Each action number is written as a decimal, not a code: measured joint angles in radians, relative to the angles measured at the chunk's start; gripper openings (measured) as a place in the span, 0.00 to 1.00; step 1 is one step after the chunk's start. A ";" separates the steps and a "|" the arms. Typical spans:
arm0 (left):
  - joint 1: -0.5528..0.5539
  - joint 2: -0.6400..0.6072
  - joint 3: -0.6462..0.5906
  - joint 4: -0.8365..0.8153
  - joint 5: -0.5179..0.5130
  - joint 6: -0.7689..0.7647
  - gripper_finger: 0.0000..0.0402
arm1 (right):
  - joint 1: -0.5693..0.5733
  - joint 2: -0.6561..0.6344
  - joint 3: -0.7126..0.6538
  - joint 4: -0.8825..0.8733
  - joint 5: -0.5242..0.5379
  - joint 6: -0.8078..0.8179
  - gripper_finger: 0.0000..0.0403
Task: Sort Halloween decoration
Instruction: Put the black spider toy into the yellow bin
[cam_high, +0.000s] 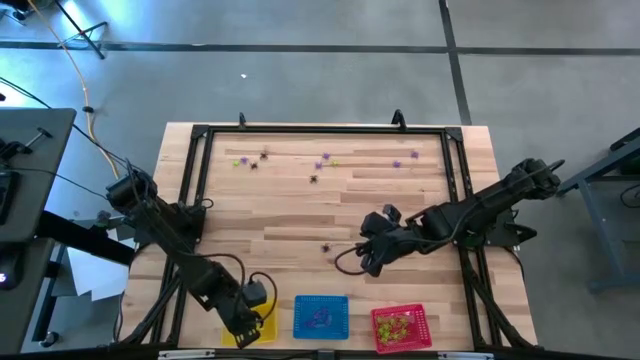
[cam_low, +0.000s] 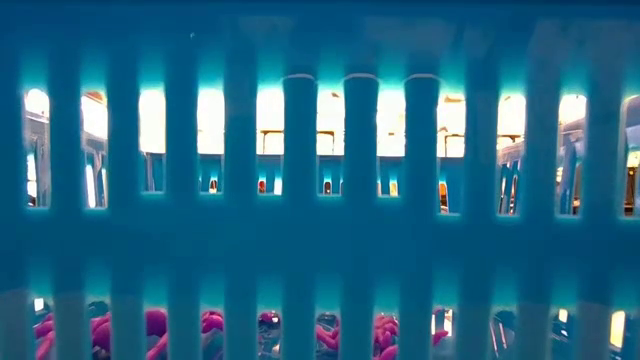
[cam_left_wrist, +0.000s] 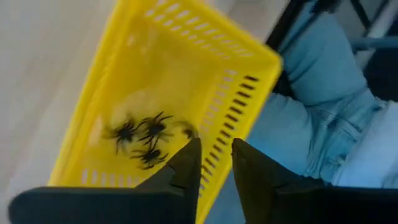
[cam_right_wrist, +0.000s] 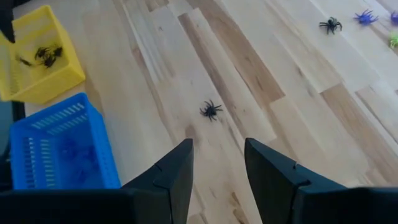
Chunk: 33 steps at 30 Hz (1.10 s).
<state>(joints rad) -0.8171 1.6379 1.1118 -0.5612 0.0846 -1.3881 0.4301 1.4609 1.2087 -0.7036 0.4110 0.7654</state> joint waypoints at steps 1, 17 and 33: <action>0.003 0.000 0.000 0.007 -0.004 0.015 0.22 | 0.004 0.000 0.000 0.000 0.000 0.000 0.35; 0.342 -0.003 0.000 0.098 -0.192 0.768 0.29 | -0.033 0.000 0.000 -0.243 -0.026 0.134 0.35; 0.557 0.157 0.001 0.319 -0.304 1.361 0.29 | -0.033 0.000 0.000 -0.314 -0.038 0.132 0.35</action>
<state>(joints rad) -0.2600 1.7945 1.1126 -0.2418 -0.2194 -0.0276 0.3973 1.4609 1.2087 -1.0179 0.3735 0.8974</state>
